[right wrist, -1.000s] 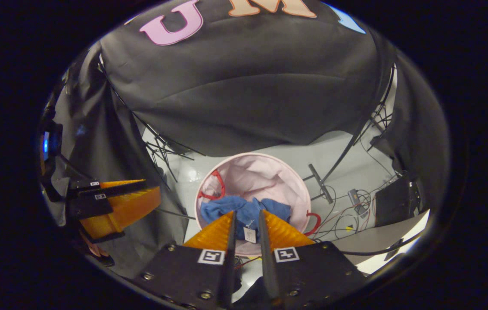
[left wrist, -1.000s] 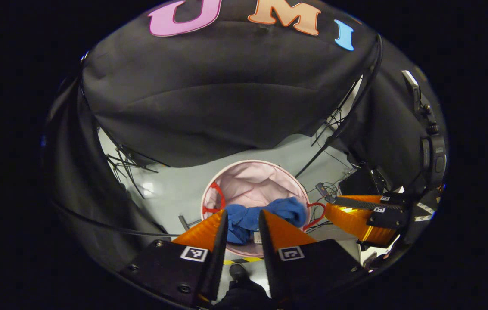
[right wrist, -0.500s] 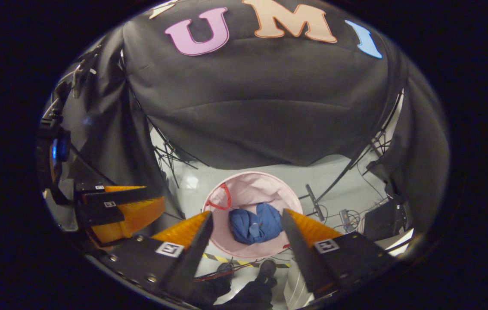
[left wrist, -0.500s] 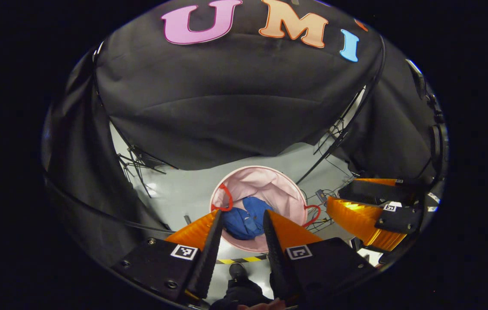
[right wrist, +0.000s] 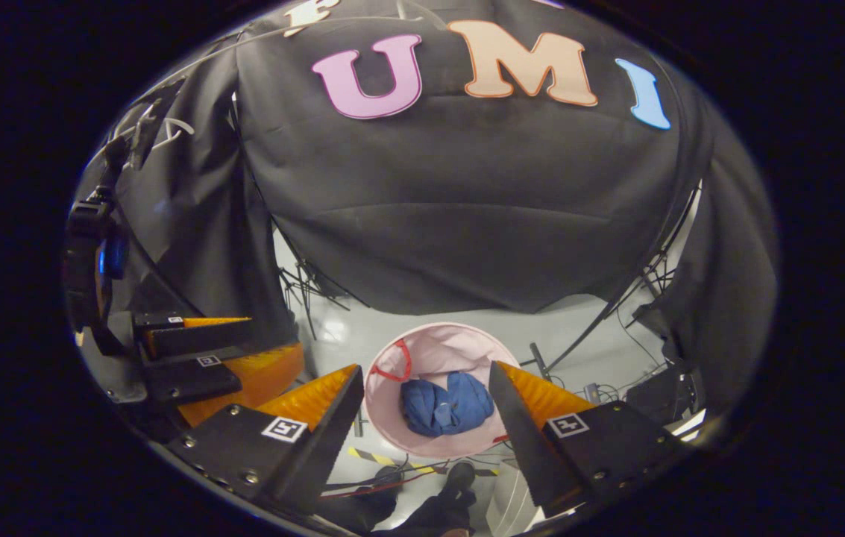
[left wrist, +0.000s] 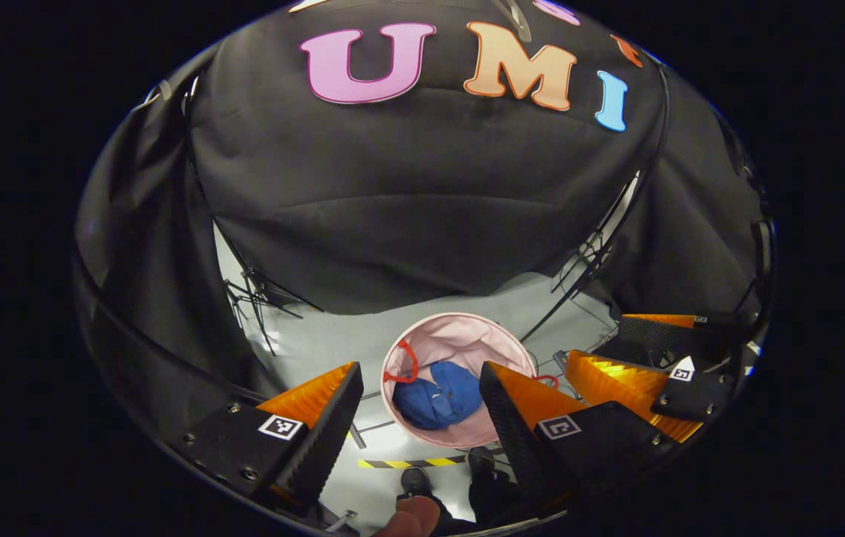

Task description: Grasp the clothes on the hanger with both hands and then place them into the laundry hamper below.

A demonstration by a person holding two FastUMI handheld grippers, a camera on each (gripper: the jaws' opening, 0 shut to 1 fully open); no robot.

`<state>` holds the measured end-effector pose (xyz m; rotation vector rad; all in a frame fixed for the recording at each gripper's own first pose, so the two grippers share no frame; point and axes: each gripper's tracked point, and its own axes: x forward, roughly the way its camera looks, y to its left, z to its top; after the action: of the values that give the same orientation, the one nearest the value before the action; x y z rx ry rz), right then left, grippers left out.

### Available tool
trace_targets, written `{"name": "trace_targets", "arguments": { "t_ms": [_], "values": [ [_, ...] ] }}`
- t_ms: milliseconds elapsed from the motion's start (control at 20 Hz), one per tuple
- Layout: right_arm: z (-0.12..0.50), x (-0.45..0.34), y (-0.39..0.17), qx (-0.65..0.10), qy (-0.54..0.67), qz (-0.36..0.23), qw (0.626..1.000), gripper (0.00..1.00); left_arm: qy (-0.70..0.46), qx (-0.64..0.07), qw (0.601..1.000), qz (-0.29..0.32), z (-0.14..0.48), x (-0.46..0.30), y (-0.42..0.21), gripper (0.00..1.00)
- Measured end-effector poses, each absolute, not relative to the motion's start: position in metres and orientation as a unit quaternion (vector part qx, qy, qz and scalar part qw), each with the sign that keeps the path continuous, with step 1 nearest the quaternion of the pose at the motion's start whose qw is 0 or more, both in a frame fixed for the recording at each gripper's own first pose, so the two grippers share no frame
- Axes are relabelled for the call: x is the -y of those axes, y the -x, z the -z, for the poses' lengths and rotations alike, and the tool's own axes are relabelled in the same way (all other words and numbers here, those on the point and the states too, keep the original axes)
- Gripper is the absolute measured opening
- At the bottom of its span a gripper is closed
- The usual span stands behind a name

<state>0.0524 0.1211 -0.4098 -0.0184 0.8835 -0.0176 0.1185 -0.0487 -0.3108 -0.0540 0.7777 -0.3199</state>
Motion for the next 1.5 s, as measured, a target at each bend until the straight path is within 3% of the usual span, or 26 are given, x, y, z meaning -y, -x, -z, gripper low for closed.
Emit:
{"name": "trace_targets", "arguments": {
  "t_ms": [400,900,1350,1400,1450,1500],
  "values": [
    [0.355,-0.126,-0.071,-0.38,-0.01,0.018,0.925,1.0,0.039,-0.316,0.936,0.152,0.237,0.044,-0.124,0.98],
    [0.278,-0.113,-0.075,-0.314,-0.019,0.04,0.948,1.0,0.039,-0.315,0.929,0.192,0.229,0.071,-0.104,0.97],
    [0.205,-0.087,-0.071,-0.233,0.015,0.064,0.97,1.0,0.04,-0.194,0.962,0.188,0.141,0.069,-0.102,0.96],
    [0.196,-0.088,-0.071,-0.221,0.013,0.065,0.973,1.0,0.033,-0.178,0.967,0.18,0.132,0.066,-0.104,0.92],
    [0.187,-0.089,-0.069,-0.21,0.009,0.069,0.975,0.96,0.025,-0.166,0.971,0.172,0.124,0.061,-0.105,0.96],
    [0.178,-0.089,-0.066,-0.201,0.004,0.071,0.977,1.0,0.019,-0.151,0.975,0.163,0.118,0.056,-0.106,0.96]
  ]
}}
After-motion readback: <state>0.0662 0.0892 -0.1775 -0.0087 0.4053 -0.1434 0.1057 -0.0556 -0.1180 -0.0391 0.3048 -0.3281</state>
